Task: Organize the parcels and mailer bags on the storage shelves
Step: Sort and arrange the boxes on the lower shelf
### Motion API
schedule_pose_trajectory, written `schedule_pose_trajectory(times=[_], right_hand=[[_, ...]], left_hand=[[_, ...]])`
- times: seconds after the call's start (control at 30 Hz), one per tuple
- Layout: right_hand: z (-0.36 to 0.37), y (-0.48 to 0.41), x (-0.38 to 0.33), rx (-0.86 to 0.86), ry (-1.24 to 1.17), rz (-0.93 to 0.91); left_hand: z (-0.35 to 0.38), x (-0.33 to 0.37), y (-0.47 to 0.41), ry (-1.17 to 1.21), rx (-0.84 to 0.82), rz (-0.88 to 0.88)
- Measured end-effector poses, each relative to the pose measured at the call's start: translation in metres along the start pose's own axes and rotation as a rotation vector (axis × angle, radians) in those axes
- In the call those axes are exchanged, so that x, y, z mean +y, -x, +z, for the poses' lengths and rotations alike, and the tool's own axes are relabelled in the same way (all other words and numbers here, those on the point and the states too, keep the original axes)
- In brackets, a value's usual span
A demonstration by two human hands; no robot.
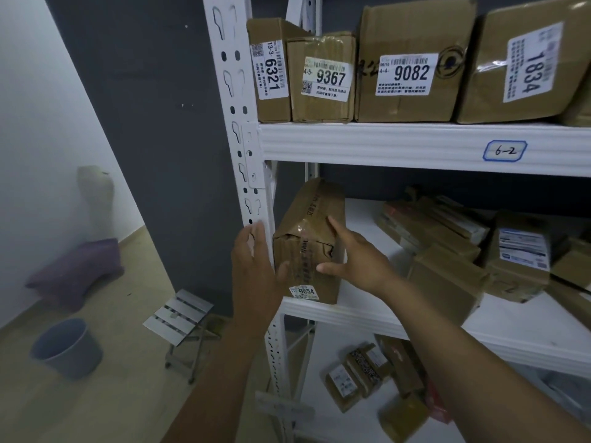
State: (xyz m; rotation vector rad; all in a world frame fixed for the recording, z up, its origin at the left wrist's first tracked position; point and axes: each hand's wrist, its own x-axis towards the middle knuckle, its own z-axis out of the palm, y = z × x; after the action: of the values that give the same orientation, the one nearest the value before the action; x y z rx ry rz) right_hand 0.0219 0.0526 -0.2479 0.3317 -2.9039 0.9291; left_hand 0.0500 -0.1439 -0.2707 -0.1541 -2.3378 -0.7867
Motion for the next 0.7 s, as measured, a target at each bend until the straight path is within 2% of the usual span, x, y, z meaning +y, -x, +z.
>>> schedule_pose_trajectory(times=[0.17,0.3,0.4,0.47,0.57,0.7], right_hand=[[-0.033,0.026,0.038,0.076,0.215,0.095],[-0.060,0.058,0.082,0.156,0.302,0.180],[-0.074,0.078,0.118,0.191,0.323,0.266],[-0.081,0.087,0.139,0.137,0.282,0.333],[-0.083,0.096,0.163,0.040,0.216,0.358],[-0.077,0.106,0.182,0.118,0.171,0.317]], left_hand=[[0.010,0.051,-0.011,-0.049,-0.009,0.259],[0.048,0.086,-0.011,-0.006,-0.163,0.356],[0.084,0.108,-0.005,0.113,-0.425,0.298],[0.106,0.119,-0.001,0.116,-0.567,0.273],[0.131,0.132,0.009,0.137,-0.694,0.212],[0.153,0.138,0.025,0.196,-0.822,0.053]])
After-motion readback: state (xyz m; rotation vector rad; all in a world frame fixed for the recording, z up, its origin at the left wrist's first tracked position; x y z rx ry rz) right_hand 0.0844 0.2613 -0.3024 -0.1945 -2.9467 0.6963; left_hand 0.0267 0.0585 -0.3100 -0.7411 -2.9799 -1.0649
